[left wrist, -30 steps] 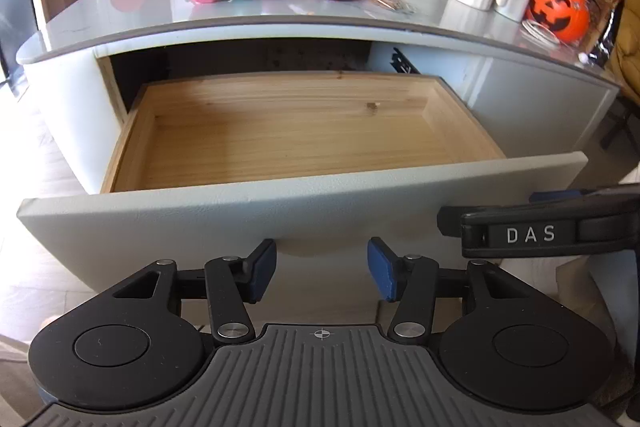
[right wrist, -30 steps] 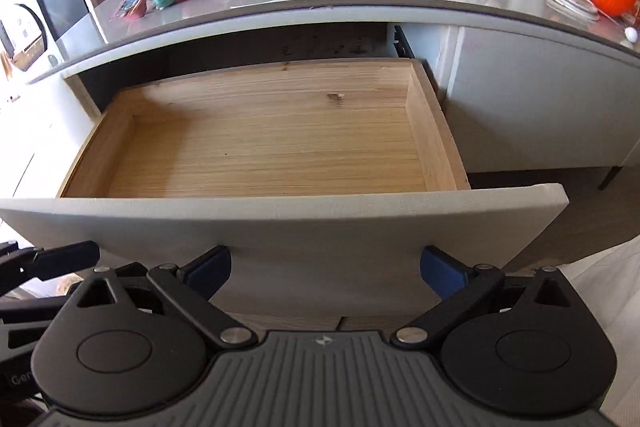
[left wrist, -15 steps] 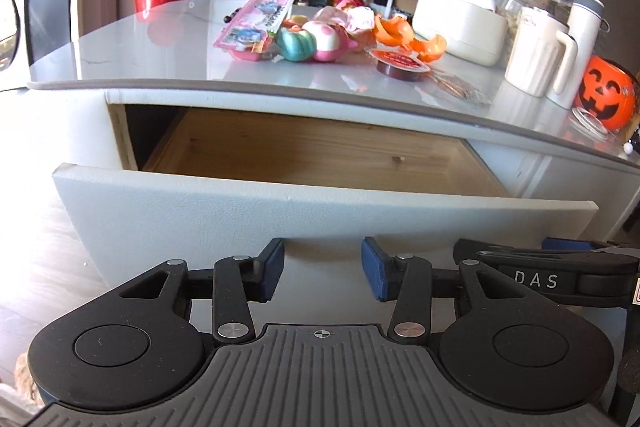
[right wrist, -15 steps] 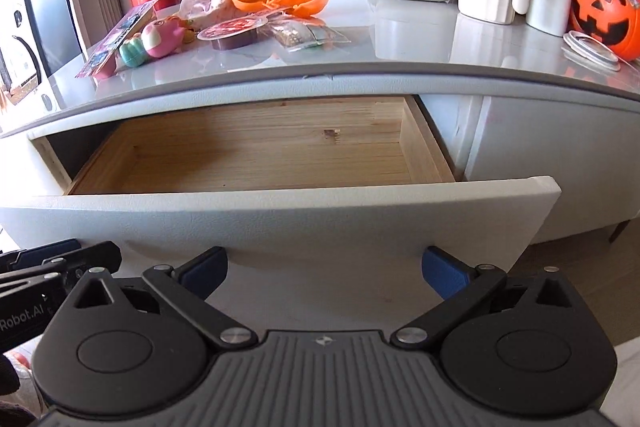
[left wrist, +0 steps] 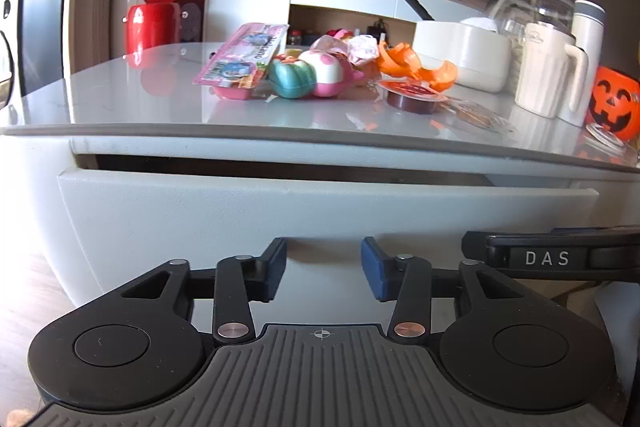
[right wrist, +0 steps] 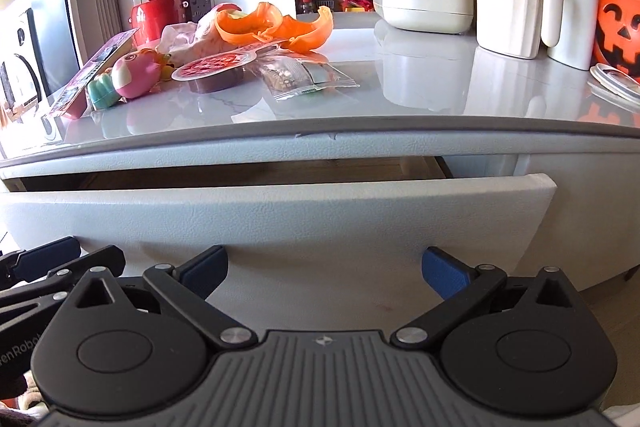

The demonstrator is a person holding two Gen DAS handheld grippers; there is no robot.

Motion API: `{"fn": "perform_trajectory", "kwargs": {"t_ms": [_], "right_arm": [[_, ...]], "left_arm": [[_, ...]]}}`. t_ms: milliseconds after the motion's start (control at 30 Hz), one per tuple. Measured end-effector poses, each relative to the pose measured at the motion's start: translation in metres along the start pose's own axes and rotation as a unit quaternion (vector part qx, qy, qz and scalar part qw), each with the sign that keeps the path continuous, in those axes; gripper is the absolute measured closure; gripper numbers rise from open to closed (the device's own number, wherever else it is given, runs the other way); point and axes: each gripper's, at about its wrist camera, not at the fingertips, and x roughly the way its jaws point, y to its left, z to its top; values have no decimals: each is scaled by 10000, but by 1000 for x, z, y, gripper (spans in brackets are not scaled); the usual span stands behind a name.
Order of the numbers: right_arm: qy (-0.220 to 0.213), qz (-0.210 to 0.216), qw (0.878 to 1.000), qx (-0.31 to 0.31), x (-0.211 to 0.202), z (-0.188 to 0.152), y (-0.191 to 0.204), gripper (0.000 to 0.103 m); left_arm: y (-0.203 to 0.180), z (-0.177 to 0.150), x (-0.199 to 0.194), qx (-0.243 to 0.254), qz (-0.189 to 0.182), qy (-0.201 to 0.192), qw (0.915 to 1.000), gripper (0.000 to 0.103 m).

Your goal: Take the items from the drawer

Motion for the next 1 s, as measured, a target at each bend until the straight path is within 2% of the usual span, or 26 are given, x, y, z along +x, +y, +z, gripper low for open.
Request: {"fn": "perform_trajectory", "kwargs": {"t_ms": [67, 200, 433, 500, 567, 667, 733, 800, 867, 933, 1000], "right_arm": [[-17, -3, 10000, 36, 1, 0, -3, 0], [-56, -23, 10000, 28, 3, 0, -2, 0], [-83, -25, 10000, 39, 13, 6, -3, 0], [-141, -24, 9999, -16, 13, 4, -2, 0], [-145, -68, 9998, -95, 13, 3, -1, 0], [-162, -146, 9991, -360, 14, -1, 4, 0], [-177, -258, 9991, -304, 15, -2, 0, 0], [-110, -193, 9997, -114, 17, 0, -8, 0], [-85, -223, 9997, -35, 17, -1, -11, 0], [-138, -291, 9994, -129, 15, -2, -11, 0], [-156, -355, 9992, -118, 14, -2, -17, 0]], "left_arm": [[3, 1, 0, -85, 59, 13, 9999, 72], [0, 2, 5, 76, 153, 2, 9999, 72], [-2, 7, 13, -123, 205, -33, 9997, 72], [-7, 6, 14, -5, 162, -53, 9999, 60], [-13, 5, 17, 160, 56, -41, 9998, 37], [-15, 4, 18, 163, -22, -67, 9998, 29], [-15, 3, 18, 138, -65, -78, 9999, 26], [-16, 3, 20, 116, -140, -82, 9998, 19], [-18, 4, 23, 41, -267, -84, 9996, 5], [-20, 5, 26, -131, -283, -109, 9995, 0], [-26, 7, 28, -273, -108, -93, 9995, 0]]}}
